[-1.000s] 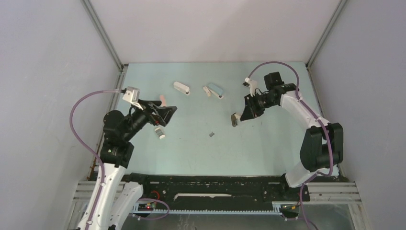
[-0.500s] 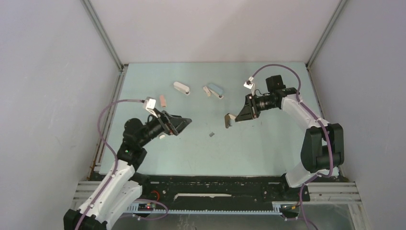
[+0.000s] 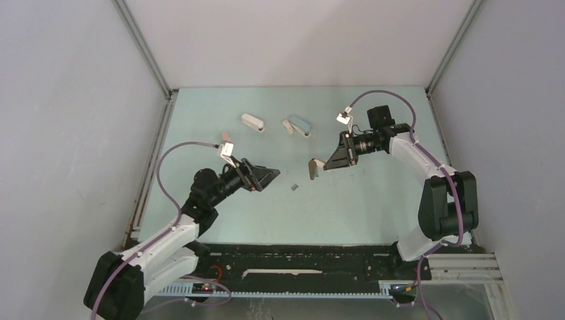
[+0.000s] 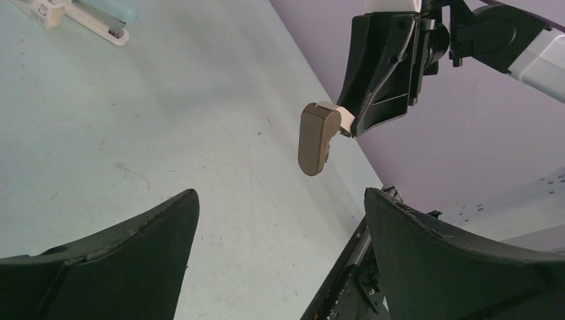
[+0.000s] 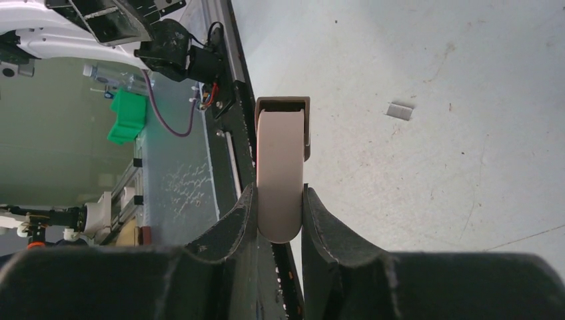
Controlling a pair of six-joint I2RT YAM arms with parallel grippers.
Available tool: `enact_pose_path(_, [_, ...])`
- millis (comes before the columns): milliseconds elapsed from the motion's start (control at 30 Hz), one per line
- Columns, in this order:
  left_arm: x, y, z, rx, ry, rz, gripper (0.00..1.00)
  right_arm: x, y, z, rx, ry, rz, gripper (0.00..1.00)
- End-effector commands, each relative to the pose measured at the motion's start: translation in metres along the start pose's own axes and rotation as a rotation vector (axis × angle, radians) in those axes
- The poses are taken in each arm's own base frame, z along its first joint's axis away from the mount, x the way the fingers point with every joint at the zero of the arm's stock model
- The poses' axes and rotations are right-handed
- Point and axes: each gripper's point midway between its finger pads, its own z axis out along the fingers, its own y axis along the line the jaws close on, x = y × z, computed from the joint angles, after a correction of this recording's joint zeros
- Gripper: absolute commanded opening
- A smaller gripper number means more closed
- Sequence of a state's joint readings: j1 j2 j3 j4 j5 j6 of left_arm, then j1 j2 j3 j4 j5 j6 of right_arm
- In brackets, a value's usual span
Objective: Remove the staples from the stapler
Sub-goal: Unload the staple at the center of the board.
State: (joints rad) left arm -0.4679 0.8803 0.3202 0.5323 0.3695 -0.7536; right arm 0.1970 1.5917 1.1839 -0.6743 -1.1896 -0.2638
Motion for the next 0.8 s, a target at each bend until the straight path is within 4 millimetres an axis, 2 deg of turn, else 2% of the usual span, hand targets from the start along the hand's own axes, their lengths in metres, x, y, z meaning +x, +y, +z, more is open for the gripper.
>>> enact_pose_path(0, [-0.007, -0.012, 0.004, 0.064, -0.062, 0.011, 1.0, -0.004, 0.011, 0.002, -0.064, -0.017, -0.005, 0.0])
enact_pose_path(767, [0.008, -0.016, 0.024, 0.118, -0.031, -0.056, 1.0, -0.002, 0.021, 0.008, -0.125, -0.007, 0.0, 0.0])
